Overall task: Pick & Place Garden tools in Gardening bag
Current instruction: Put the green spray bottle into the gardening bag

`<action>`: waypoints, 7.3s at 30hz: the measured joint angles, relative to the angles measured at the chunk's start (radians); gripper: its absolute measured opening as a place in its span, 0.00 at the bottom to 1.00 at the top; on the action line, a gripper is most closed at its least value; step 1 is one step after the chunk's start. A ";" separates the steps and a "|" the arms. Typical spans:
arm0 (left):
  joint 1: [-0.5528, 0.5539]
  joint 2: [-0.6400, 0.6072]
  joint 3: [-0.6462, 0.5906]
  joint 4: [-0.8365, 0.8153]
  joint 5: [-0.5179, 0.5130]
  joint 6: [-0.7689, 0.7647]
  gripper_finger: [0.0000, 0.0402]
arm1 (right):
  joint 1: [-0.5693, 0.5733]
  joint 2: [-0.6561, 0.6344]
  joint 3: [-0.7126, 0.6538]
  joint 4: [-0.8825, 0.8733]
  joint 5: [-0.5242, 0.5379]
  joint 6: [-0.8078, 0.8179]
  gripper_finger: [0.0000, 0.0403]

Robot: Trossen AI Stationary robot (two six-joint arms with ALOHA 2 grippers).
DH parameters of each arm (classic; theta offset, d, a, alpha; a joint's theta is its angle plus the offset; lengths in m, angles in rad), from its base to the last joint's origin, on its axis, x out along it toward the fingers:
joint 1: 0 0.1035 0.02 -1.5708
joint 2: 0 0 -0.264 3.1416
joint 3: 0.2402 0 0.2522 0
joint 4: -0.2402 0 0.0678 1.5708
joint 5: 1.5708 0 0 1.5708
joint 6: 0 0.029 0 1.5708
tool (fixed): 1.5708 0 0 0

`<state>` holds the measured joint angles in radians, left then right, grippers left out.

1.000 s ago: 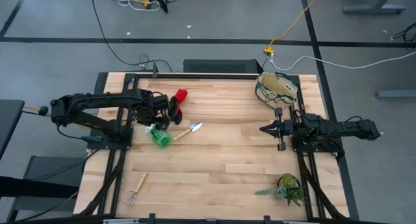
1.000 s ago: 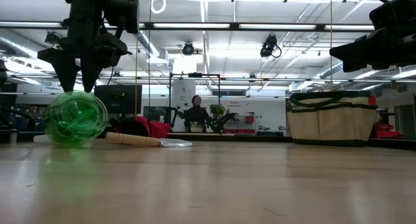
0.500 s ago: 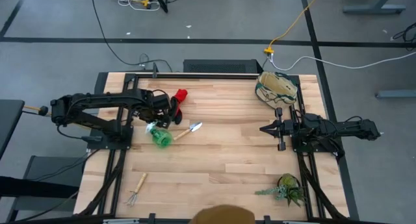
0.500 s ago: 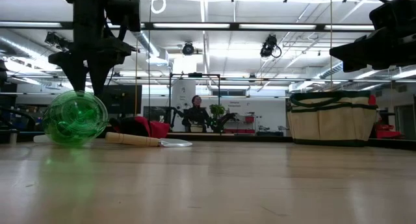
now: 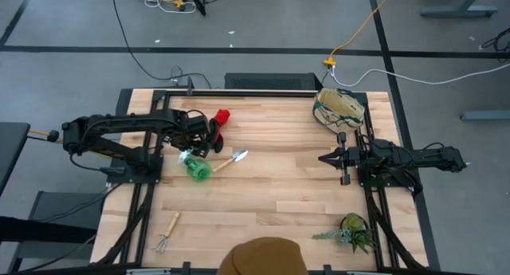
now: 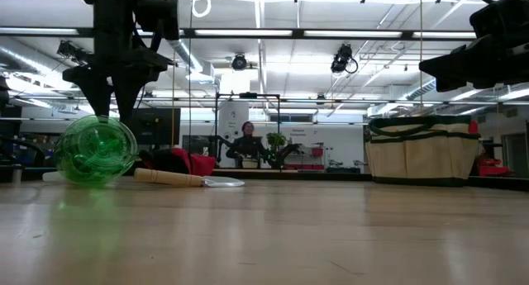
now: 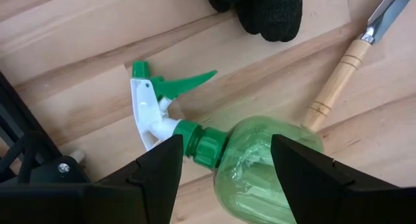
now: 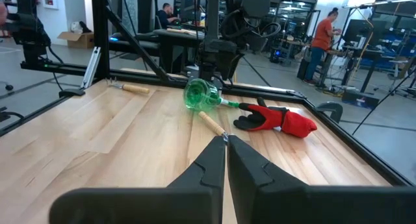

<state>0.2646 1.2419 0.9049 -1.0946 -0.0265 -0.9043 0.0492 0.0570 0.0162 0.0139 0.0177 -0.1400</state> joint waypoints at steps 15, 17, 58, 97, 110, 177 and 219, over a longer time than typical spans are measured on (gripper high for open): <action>0.000 0.000 0.000 0.045 -0.031 -0.027 0.60 | 0.000 0.000 0.000 0.000 0.000 0.000 0.06; 0.001 0.000 0.000 0.048 -0.034 -0.026 0.60 | 0.000 0.000 0.000 0.000 0.000 0.000 0.06; 0.000 0.000 0.000 -0.020 -0.084 -0.657 0.60 | 0.000 0.000 0.000 0.000 0.000 0.000 0.06; -0.204 -0.112 -0.180 0.022 -0.081 -1.138 0.60 | 0.000 0.000 0.000 -0.001 0.000 0.000 0.06; -0.225 -0.112 -0.330 0.186 -0.082 -1.242 0.60 | 0.000 0.000 0.000 0.000 0.000 0.000 0.06; -0.222 -0.110 -0.304 0.383 -0.260 -0.916 0.36 | 0.000 0.000 0.000 -0.001 0.000 0.000 0.06; 0.008 0.245 0.325 0.701 -0.105 0.484 0.38 | 0.000 0.000 0.000 -0.001 0.000 0.000 0.06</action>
<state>0.2722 1.4869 1.2299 -0.3934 -0.1317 -0.4204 0.0494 0.0574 0.0162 0.0134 0.0177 -0.1400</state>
